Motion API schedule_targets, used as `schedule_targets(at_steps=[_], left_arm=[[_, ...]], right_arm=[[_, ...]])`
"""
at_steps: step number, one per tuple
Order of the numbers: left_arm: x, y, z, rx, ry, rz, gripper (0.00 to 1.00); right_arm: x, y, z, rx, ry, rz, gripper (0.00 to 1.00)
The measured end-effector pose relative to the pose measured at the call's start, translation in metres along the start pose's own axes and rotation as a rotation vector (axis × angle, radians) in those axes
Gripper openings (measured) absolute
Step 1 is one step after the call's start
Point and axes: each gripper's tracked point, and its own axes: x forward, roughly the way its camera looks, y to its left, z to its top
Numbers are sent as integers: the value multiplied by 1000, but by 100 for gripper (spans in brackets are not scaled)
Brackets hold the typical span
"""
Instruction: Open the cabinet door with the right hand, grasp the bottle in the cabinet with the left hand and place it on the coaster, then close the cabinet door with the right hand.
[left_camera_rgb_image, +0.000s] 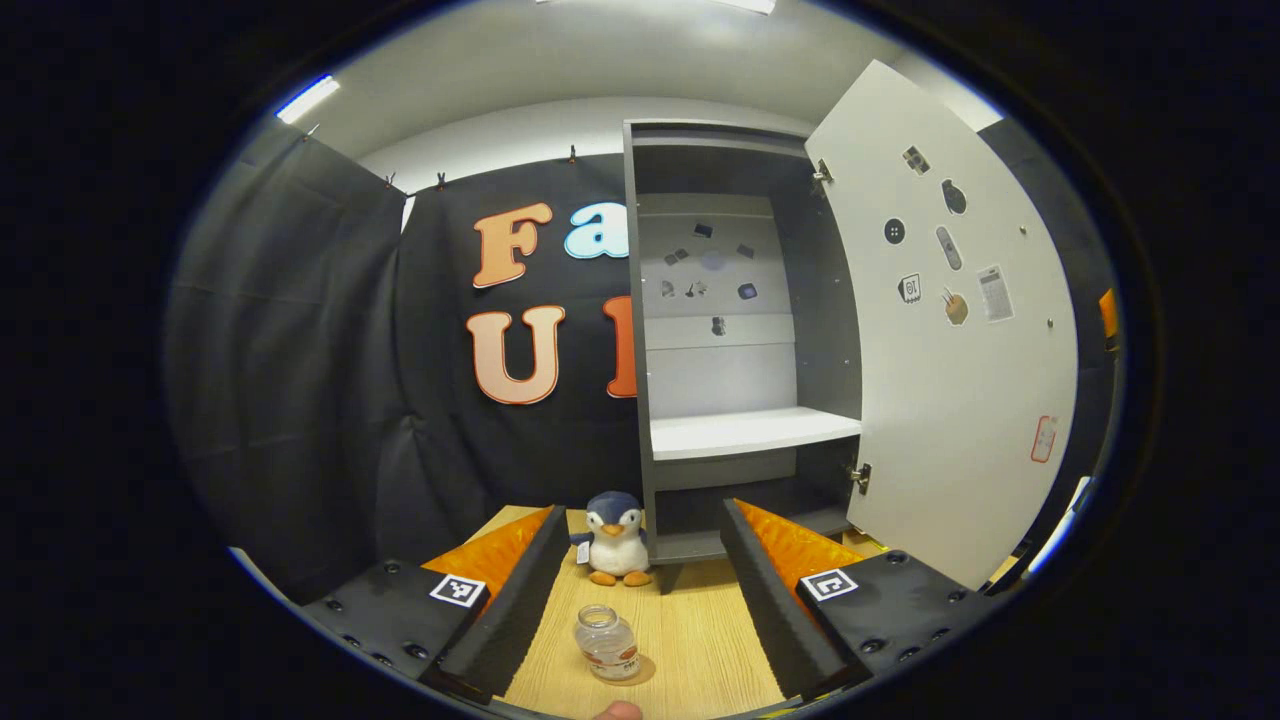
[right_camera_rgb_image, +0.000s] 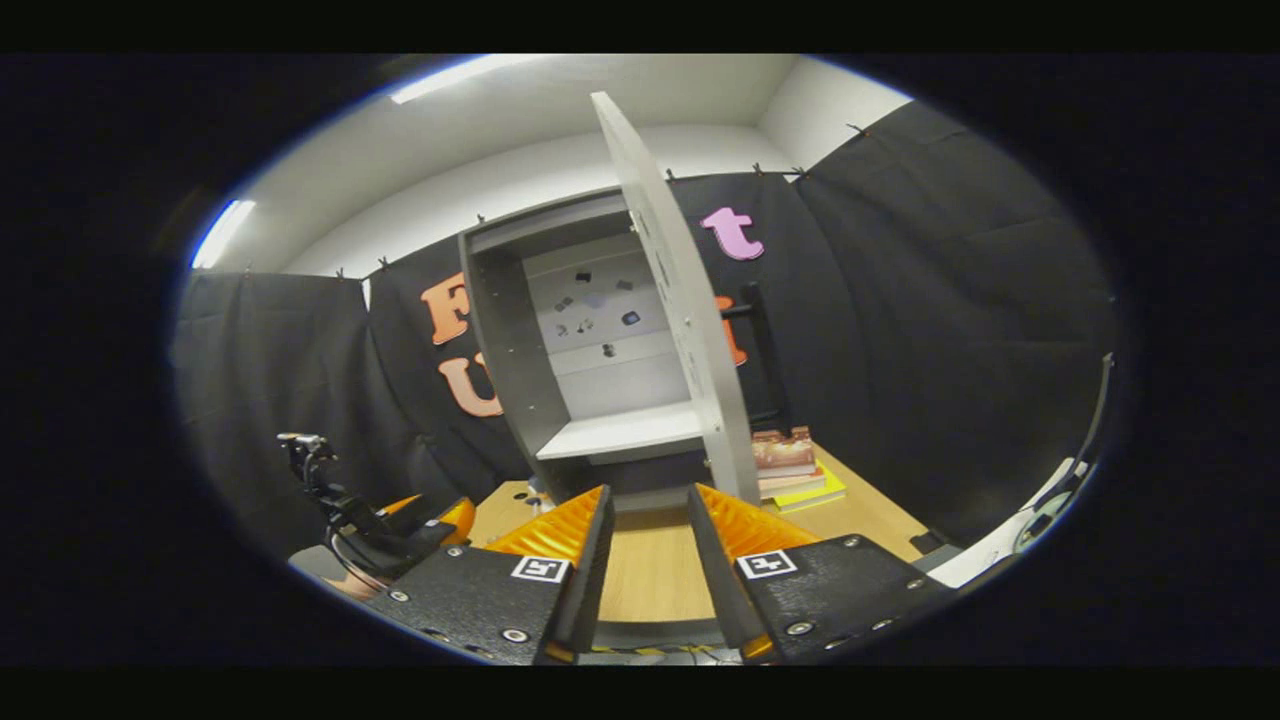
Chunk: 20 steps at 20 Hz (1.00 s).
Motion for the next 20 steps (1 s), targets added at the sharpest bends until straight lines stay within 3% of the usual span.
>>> schedule_targets(at_steps=[8, 14, 20], left_arm=[[8, -11, 9, 11, 44, -18, 98], [14, -17, 14, 51, 46, -35, 99], [18, -18, 9, 45, 66, -55, 99]], right_arm=[[23, -76, 38, -29, -65, -71, 53], [58, -83, 34, -77, -57, -36, 55], [65, -79, 26, -97, -60, -34, 56]])
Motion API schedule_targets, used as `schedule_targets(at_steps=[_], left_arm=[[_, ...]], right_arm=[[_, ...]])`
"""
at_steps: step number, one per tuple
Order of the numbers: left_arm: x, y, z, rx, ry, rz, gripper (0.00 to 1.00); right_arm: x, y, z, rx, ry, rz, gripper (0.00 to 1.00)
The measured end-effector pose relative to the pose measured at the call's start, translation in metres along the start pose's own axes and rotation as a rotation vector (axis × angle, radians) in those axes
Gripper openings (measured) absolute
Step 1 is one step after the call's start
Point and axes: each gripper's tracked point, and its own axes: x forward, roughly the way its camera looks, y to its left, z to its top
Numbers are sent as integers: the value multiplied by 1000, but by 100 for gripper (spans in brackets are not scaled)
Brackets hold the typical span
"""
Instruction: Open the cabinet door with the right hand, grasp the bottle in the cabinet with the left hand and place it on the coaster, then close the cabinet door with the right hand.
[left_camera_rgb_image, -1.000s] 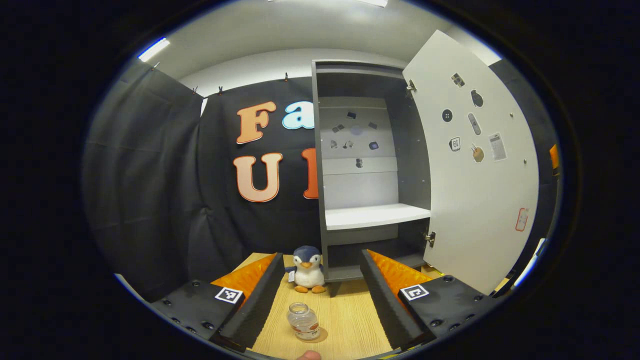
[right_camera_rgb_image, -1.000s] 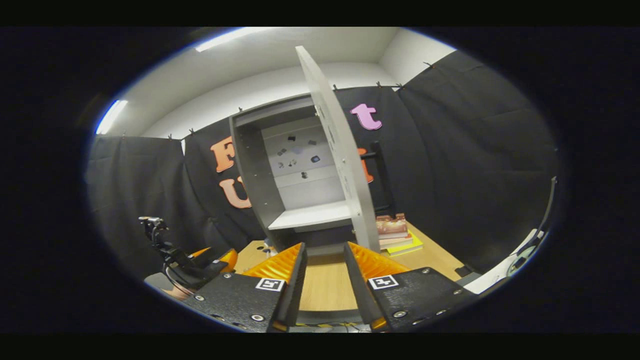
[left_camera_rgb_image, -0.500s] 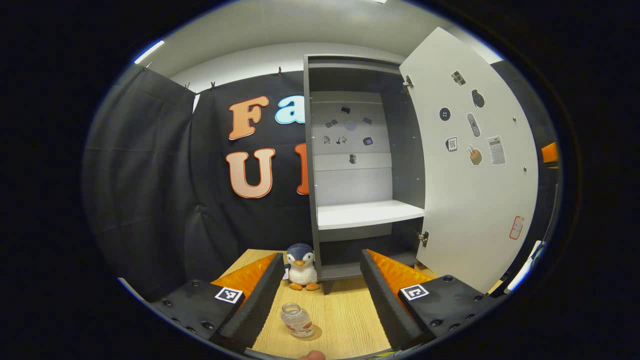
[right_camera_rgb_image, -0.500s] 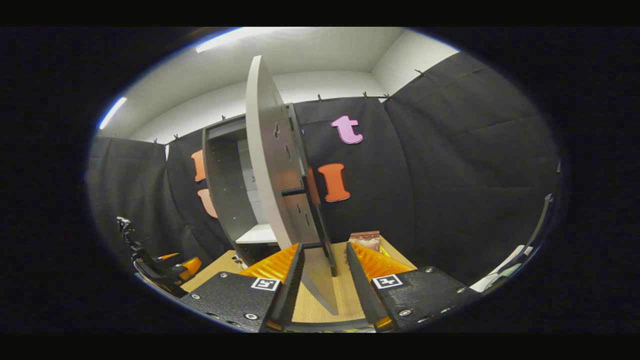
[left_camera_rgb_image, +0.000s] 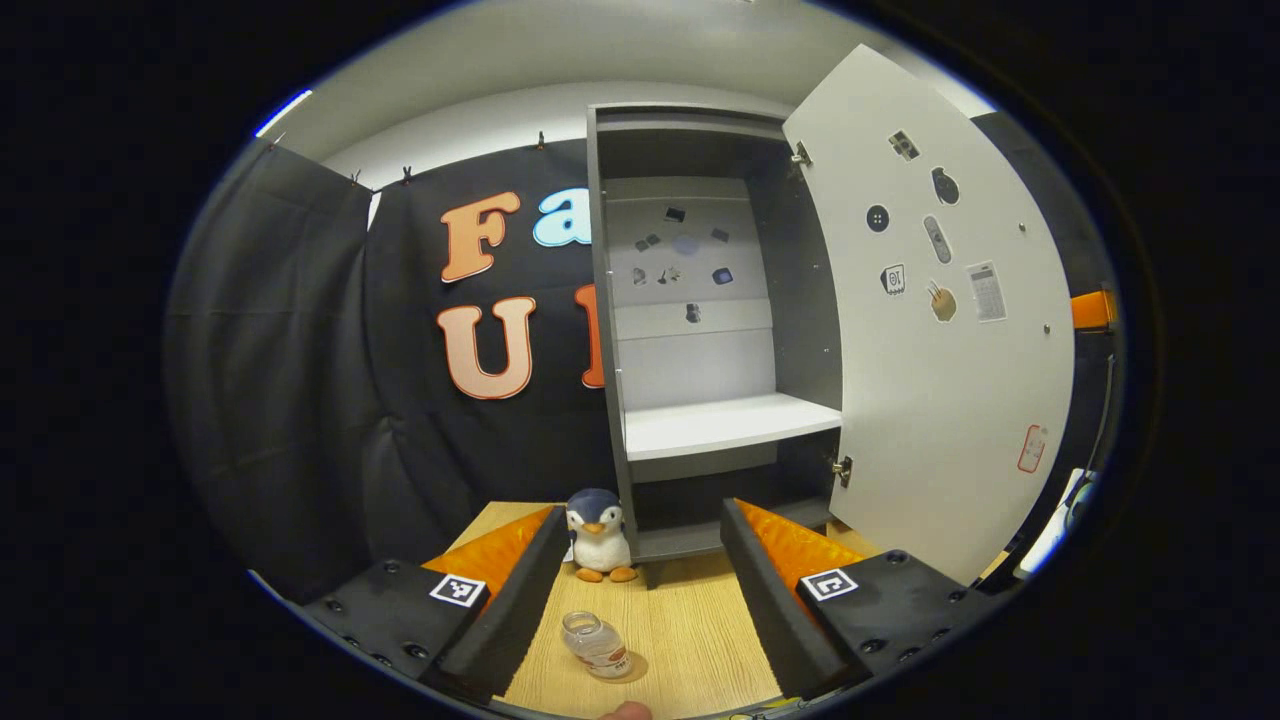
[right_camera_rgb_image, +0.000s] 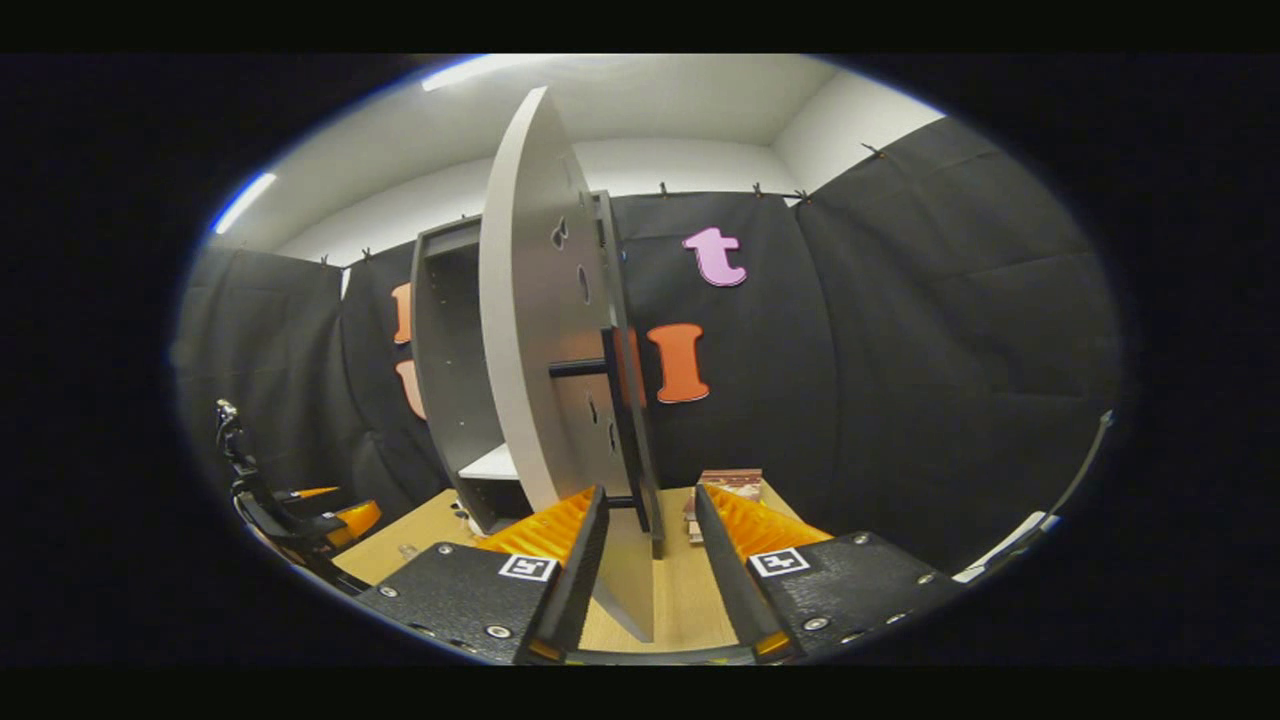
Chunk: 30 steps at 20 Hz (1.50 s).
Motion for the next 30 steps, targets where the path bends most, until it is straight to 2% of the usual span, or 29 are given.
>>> schedule_targets(at_steps=[5, 16, 17, 19, 20, 21, 23, 24, 25, 29, 30], left_arm=[[7, 10, 4, -15, -3, 7, 96], [-3, 66, 10, -43, -25, 74, 100], [-3, 72, 10, -43, -23, 82, 100], [-2, 83, 9, -45, -23, 97, 99], [-1, 87, 8, -49, -22, 100, 100], [1, 91, 8, -52, -22, 105, 100], [7, 100, 9, -60, -26, 113, 100], [10, 104, 10, -65, -29, 117, 96], [12, 109, 11, -73, -30, 121, 98], [24, 124, 14, -115, -32, 131, 96], [29, 129, 14, -114, -33, 139, 100]], right_arm=[[5, 27, -6, 18, 9, 48, 55], [49, 148, -25, 44, 20, 258, 56], [56, 157, -26, 53, 20, 275, 65], [71, 180, -25, 60, 24, 313, 67], [78, 192, -26, 54, 24, 325, 49], [88, 201, -28, 50, 24, 333, 59], [108, 220, -32, 17, 19, 342, 63], [118, 229, -33, 5, 14, 346, 67], [129, 242, -36, 2, 17, 357, 72], [178, 282, -41, -15, 5, 372, 73], [186, 291, -44, -19, 0, 369, 74]])
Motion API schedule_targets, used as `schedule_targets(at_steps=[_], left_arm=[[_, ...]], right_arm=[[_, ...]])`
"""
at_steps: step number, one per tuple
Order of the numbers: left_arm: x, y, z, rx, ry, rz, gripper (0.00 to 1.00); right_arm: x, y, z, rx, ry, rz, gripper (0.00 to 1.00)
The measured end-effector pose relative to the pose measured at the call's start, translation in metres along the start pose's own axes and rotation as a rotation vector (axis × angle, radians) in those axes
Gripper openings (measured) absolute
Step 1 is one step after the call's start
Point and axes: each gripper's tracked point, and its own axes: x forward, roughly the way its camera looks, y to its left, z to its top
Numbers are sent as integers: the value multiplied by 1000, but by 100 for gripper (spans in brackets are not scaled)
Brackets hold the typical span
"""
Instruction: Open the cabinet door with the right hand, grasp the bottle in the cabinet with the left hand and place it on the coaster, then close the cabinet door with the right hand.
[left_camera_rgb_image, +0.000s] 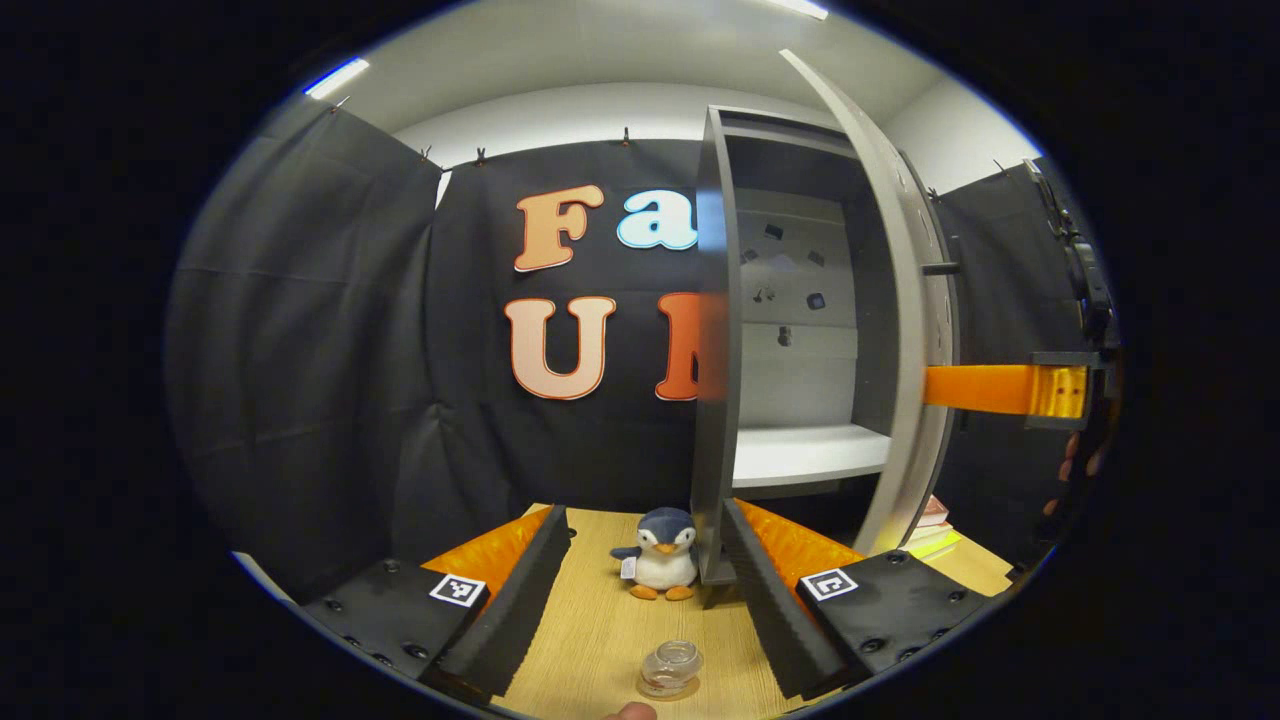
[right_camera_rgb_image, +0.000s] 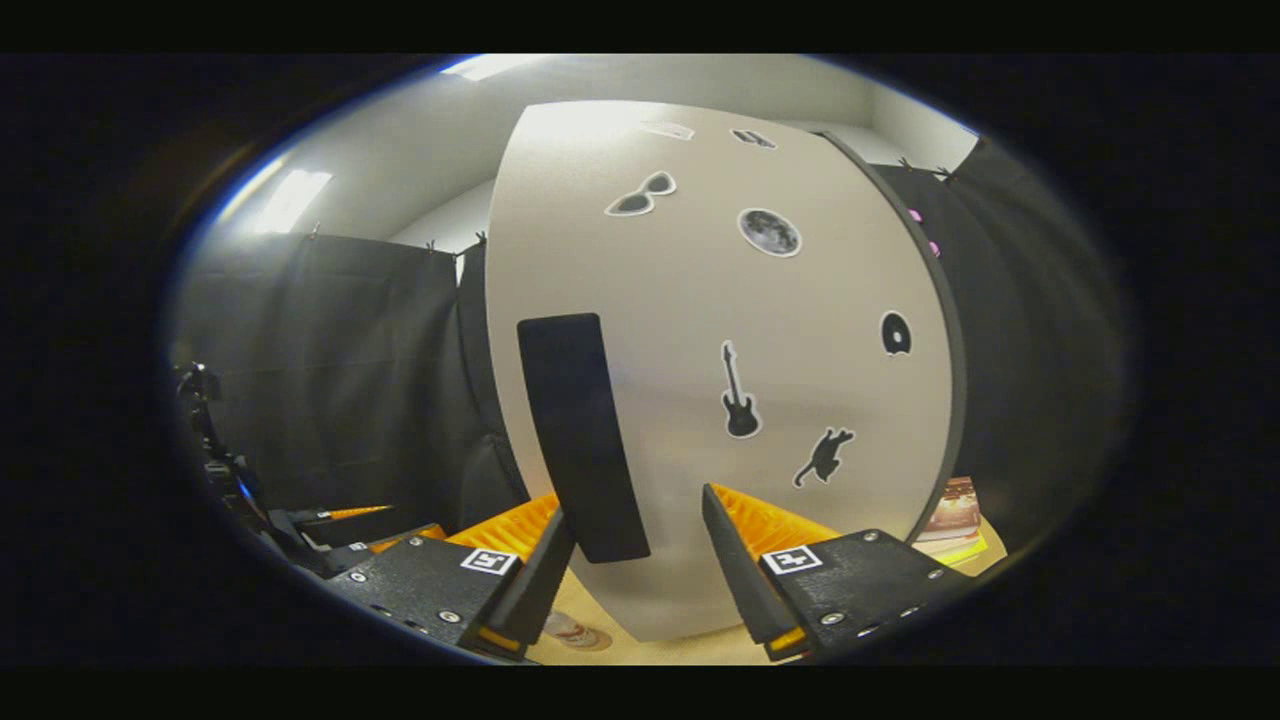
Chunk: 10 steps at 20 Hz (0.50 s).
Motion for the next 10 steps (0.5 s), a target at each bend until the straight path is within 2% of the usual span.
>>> schedule_targets(at_steps=[4, 10], left_arm=[[18, 9, -11, -26, 18, 4, 99], [45, 20, -22, -17, 38, 3, 97]], right_arm=[[26, 25, -7, -8, -27, -32, 79], [32, 20, -1, -23, -74, -133, 83]])
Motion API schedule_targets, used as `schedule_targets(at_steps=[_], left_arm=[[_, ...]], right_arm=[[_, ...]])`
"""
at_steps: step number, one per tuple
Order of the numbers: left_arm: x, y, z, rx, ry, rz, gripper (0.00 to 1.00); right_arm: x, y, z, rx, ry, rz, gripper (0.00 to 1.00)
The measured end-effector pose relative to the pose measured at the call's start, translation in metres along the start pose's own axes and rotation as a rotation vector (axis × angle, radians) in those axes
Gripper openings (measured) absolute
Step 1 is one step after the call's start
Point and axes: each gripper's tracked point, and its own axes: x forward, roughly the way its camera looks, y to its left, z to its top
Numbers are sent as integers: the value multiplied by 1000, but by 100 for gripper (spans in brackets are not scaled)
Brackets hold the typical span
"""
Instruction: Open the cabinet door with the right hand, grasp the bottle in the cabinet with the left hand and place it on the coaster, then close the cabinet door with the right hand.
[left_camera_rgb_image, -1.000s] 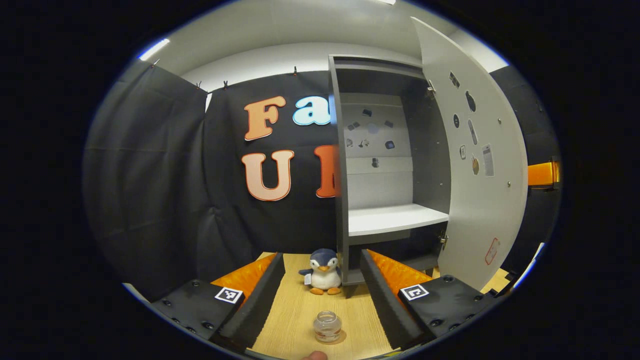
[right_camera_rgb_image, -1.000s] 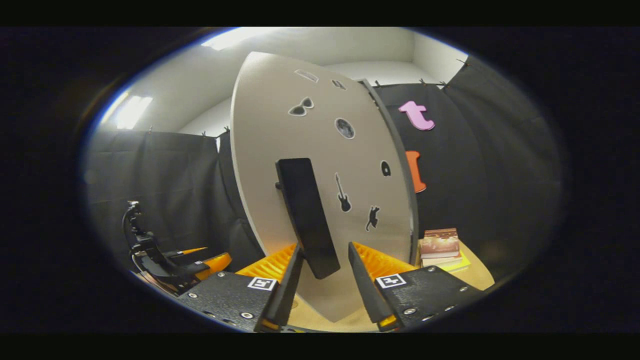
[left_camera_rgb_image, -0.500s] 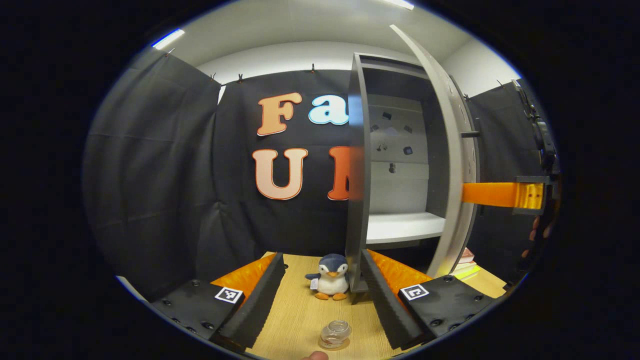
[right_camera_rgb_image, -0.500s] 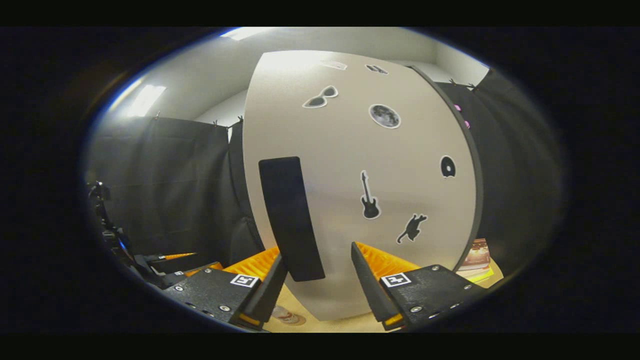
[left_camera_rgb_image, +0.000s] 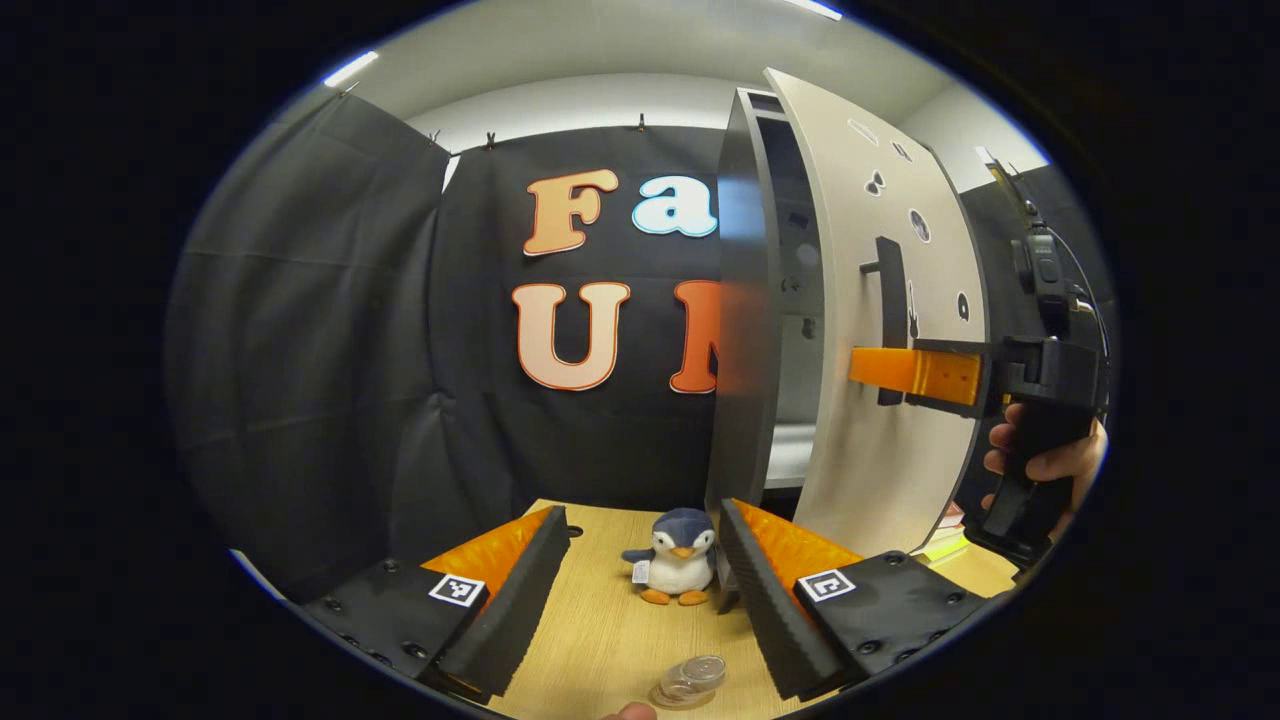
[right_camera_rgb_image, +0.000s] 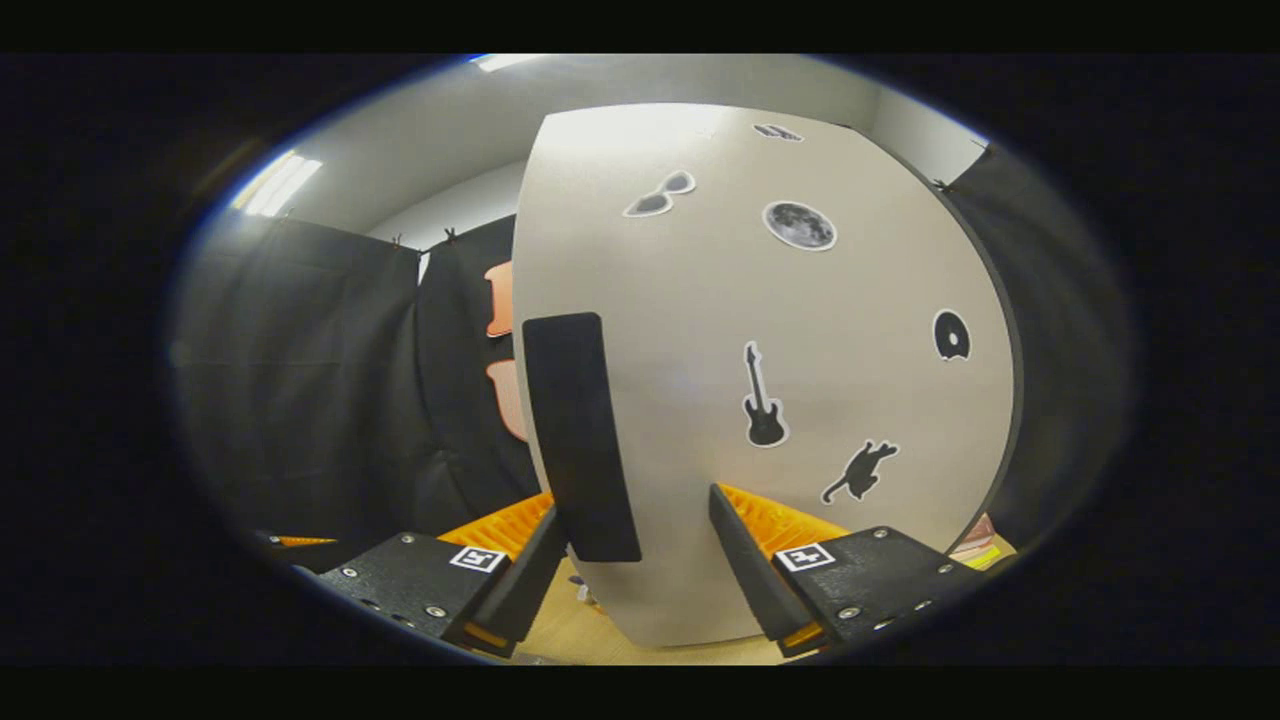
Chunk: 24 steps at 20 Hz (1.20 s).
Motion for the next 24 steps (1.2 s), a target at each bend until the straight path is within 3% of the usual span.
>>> schedule_targets(at_steps=[16, 21, 24], left_arm=[[44, -10, -5, -45, 11, -81, 97], [43, -20, -1, -68, 18, -110, 99], [25, -25, 13, -64, 7, -104, 99]], right_arm=[[10, 0, -4, -57, -4, -120, 85], [4, 6, 2, -8, 3, -90, 86], [-34, 16, 17, -20, -19, -65, 86]])
